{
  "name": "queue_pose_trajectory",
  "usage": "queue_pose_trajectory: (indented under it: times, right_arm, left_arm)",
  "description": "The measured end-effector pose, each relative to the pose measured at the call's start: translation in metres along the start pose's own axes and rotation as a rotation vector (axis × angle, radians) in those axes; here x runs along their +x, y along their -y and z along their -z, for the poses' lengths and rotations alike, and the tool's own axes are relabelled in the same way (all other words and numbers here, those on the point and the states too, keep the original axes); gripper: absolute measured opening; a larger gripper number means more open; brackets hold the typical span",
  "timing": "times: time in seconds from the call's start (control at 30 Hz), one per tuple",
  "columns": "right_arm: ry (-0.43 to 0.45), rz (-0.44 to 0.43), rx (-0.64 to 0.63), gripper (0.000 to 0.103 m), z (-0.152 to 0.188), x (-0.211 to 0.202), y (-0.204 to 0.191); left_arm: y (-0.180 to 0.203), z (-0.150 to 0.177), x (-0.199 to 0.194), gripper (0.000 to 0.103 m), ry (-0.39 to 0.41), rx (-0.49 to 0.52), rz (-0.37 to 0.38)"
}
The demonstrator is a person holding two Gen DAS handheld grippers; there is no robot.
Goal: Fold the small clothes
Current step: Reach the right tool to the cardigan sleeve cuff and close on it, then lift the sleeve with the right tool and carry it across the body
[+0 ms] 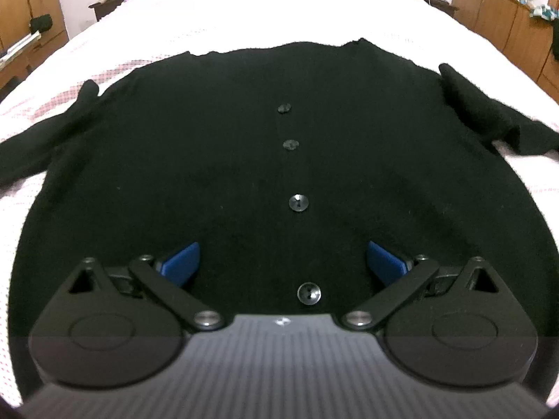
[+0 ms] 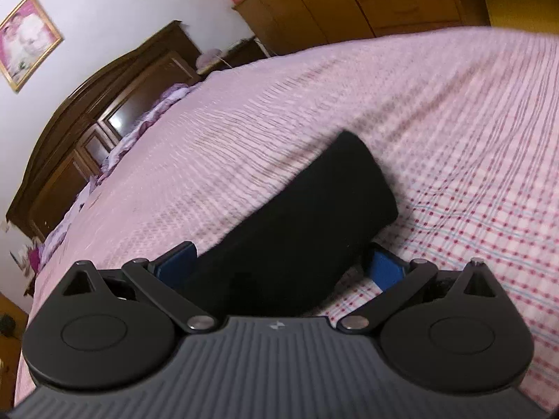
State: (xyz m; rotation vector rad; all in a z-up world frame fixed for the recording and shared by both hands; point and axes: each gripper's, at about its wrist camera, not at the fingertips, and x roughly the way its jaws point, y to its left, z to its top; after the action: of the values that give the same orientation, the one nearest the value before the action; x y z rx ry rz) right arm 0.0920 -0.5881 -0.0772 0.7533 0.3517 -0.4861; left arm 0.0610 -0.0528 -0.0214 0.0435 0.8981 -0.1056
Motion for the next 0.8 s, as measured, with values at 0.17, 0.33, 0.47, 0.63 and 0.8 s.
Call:
queue_pose_trajectory:
  times: [0.17, 0.33, 0.47, 0.63, 0.8]
  right_arm:
    - [0.045, -0.004, -0.008, 0.103, 0.007, 0.004, 0.003]
    - [0.064, -0.042, 0.062, 0.103, 0.000, 0.000, 0.006]
    - [0.119, -0.050, 0.091, 0.103, -0.002, 0.009, 0.011]
    - [0.133, 0.006, 0.066, 0.087, -0.002, 0.015, 0.005]
    - [0.124, 0.028, 0.202, 0.017, -0.004, 0.011, 0.032]
  left_arm:
    - [0.003, 0.007, 0.004, 0.103, 0.011, 0.014, -0.016]
    - [0.005, 0.010, 0.005, 0.103, 0.020, 0.029, -0.020]
    - [0.003, 0.011, 0.005, 0.103, 0.026, 0.012, -0.012]
    - [0.003, 0.014, 0.004, 0.103, 0.045, 0.010, -0.010]
    - [0.003, 0.016, 0.003, 0.103, 0.053, 0.018, -0.007]
